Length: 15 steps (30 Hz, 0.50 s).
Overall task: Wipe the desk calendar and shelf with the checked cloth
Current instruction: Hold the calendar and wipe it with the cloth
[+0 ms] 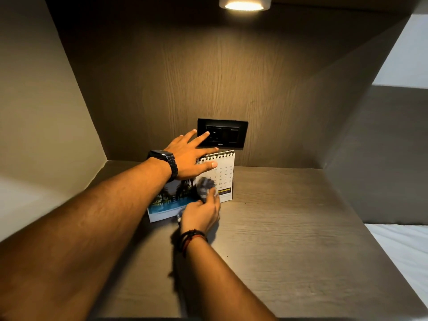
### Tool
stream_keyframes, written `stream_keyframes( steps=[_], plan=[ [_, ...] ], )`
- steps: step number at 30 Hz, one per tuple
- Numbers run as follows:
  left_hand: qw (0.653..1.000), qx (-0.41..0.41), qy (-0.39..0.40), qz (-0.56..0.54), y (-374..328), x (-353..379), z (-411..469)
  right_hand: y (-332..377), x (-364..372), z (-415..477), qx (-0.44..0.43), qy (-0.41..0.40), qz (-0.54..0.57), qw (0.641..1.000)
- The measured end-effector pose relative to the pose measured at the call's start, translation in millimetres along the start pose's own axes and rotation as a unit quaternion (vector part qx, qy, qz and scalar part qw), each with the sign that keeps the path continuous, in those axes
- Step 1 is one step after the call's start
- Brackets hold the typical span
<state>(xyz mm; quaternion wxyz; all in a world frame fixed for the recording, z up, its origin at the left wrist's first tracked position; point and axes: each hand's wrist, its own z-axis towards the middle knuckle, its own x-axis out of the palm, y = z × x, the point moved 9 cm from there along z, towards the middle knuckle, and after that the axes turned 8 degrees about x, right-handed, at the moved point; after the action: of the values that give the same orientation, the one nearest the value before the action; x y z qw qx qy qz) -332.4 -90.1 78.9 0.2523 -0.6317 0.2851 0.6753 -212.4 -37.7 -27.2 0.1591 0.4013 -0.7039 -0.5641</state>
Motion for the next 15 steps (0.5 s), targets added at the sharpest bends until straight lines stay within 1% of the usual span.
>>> stream_keyframes(
  steps=[2,3,4,6,8,10,11,12,15],
  plan=[
    [1.000,0.001,0.000,0.003,-0.7,-0.1,-0.1,5.8,-10.9,10.0,0.049,-0.028,0.069,0.996],
    [1.000,0.002,-0.001,0.007,-0.9,-0.2,-0.3,10.8,-11.5,11.5,0.054,-0.031,0.091,0.994],
    [1.000,0.004,-0.002,0.012,-0.9,-0.3,-0.3,17.4,-8.5,9.2,0.041,-0.026,0.096,0.994],
    [1.000,0.007,-0.003,0.016,-1.2,0.0,-0.4,26.1,2.9,-6.7,-0.007,0.000,0.071,0.997],
    [1.000,0.008,-0.002,0.016,-1.5,0.3,-0.2,18.7,14.0,-23.5,-0.052,0.030,0.017,0.998],
    [1.000,0.008,-0.004,0.018,-1.6,0.1,-0.1,6.8,14.6,-24.9,-0.067,0.038,-0.046,0.996],
    [1.000,0.009,-0.005,0.020,-1.6,-0.3,0.0,3.9,10.4,-19.2,-0.057,0.032,-0.050,0.997],
    [1.000,0.010,-0.005,0.021,-1.9,-0.5,-0.1,3.9,4.3,-11.1,-0.036,0.020,-0.030,0.999],
    [1.000,0.010,-0.004,0.023,-2.2,-0.5,-0.8,14.7,-11.1,7.2,0.029,-0.018,0.055,0.998]
  ],
)
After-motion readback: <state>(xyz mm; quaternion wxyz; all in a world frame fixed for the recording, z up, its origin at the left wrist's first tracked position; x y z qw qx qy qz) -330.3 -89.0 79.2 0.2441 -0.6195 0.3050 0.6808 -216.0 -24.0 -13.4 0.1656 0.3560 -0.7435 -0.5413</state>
